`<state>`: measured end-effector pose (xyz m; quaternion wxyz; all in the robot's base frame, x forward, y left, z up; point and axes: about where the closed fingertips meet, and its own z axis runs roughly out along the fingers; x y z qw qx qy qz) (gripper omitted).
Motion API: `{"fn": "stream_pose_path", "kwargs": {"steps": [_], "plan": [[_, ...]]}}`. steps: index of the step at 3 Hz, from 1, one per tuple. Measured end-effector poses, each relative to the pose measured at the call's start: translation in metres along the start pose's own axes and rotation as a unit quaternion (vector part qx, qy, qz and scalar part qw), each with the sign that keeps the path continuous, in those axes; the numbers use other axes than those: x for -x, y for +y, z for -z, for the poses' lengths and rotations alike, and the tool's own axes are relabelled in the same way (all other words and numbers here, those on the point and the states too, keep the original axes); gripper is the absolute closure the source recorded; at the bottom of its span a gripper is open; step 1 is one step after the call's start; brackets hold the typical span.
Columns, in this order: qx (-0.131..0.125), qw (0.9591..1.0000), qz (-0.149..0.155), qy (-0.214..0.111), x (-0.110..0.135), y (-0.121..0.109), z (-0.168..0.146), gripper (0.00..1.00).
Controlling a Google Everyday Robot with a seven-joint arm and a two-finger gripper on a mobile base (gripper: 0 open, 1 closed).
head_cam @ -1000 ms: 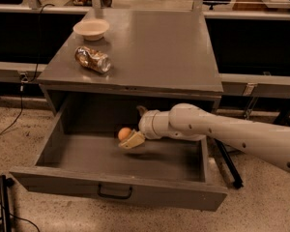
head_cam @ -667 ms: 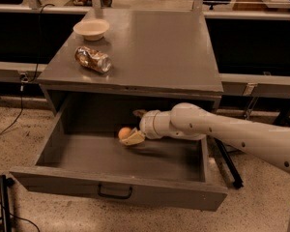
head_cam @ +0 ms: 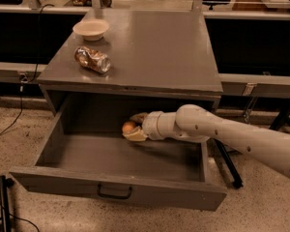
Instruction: Pick orange from top drawer and place on counter
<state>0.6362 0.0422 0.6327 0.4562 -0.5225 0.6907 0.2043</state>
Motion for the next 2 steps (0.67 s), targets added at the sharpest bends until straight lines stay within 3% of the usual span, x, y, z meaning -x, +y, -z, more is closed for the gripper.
{"fn": "stream_pose_path", "kwargs": {"steps": [1,2], "plan": [[0.007,0.999,0.001,-0.045,0.009,0.002,0.015,0.96],[0.026,0.9948,0.026,-0.095,0.039,0.017,0.049,1.0]]}}
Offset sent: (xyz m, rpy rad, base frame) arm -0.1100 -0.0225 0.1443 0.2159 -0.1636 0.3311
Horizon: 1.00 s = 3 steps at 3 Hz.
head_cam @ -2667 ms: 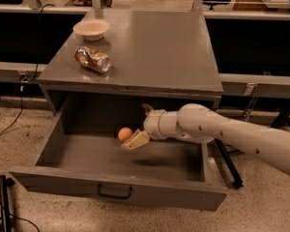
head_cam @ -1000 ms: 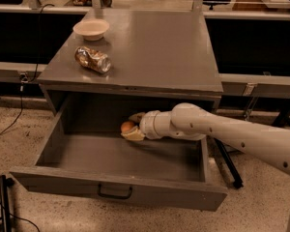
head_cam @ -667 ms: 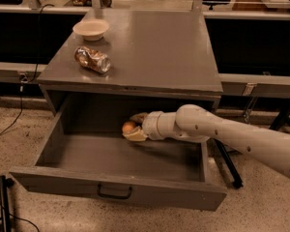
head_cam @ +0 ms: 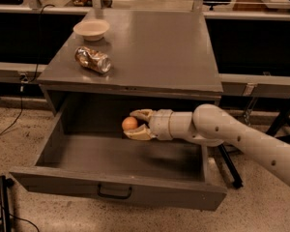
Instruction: Pick orange from top drawer and place on counter
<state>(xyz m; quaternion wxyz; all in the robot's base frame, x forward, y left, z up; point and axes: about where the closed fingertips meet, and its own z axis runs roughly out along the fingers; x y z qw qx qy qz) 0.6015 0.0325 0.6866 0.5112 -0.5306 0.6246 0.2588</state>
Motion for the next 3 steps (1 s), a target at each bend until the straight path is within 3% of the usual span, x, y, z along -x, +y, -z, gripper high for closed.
{"fn": "stream_pose_path", "kwargs": {"steps": [1,2,3], "plan": [[0.038,0.9985,0.037,-0.016,0.041,0.029,0.042,1.0],[0.056,0.9962,0.066,-0.013,0.069,0.048,0.081,1.0],[0.057,0.9951,0.08,-0.012,0.1,0.048,0.133,1.0]]}}
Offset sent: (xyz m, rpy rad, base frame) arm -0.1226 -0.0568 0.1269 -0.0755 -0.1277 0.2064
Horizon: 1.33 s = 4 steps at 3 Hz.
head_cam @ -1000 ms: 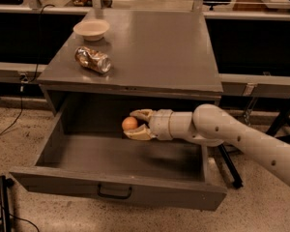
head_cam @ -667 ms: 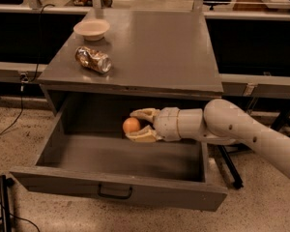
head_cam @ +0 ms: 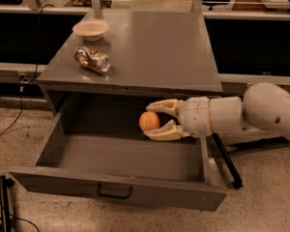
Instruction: Pick orange from top drawer and place on counter
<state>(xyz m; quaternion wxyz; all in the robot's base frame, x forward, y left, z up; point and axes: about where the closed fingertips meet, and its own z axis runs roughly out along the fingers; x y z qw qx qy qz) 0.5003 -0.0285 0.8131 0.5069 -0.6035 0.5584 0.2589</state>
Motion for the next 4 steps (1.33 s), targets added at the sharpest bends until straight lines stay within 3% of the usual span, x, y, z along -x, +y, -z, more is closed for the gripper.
{"fn": "stream_pose_path", "kwargs": {"steps": [1,2,3,4], "plan": [[-0.01,0.9999,-0.008,0.007,0.025,-0.022,0.043,1.0],[-0.039,0.9969,-0.067,0.013,0.035,-0.085,0.083,1.0],[-0.046,0.9936,-0.103,0.009,0.044,-0.139,0.081,1.0],[-0.047,0.9906,-0.129,0.007,0.044,-0.18,0.048,1.0]]}}
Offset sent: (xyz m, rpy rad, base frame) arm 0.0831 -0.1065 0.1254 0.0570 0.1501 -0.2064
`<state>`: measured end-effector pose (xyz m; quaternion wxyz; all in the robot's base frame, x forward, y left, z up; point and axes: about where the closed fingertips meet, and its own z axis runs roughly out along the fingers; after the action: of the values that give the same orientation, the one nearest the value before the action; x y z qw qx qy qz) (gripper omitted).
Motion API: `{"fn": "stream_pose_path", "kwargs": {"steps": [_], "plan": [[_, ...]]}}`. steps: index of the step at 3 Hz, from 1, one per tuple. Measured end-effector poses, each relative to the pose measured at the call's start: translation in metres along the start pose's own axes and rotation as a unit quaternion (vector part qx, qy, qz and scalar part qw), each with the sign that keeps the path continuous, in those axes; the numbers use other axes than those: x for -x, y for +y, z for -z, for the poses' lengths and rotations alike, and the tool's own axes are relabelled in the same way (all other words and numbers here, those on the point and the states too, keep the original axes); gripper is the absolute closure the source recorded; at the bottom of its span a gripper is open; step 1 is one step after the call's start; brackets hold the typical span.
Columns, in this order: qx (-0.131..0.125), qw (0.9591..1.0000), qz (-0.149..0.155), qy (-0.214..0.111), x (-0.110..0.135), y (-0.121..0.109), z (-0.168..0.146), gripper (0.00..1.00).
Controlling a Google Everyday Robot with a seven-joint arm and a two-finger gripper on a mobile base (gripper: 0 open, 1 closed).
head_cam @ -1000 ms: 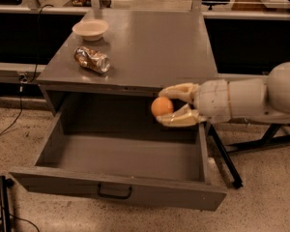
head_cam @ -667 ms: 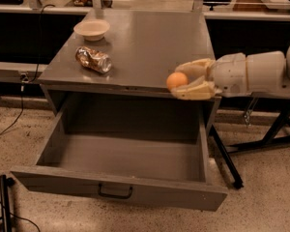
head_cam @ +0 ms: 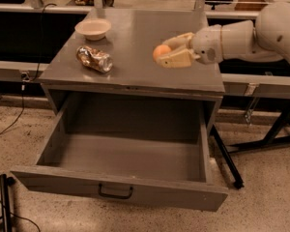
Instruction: Pick orange from top drawer and place on counter
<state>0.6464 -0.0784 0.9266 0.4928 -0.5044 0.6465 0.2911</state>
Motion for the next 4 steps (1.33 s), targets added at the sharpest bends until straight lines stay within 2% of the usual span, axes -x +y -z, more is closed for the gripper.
{"fn": "stream_pose_path", "kwargs": {"steps": [1,2,4], "plan": [[0.004,0.9997,-0.025,0.004,-0.005,-0.021,-0.053,1.0],[0.003,0.9997,-0.024,0.006,-0.006,-0.021,-0.054,1.0],[-0.004,0.9992,-0.01,0.04,-0.032,-0.032,-0.056,1.0]]}}
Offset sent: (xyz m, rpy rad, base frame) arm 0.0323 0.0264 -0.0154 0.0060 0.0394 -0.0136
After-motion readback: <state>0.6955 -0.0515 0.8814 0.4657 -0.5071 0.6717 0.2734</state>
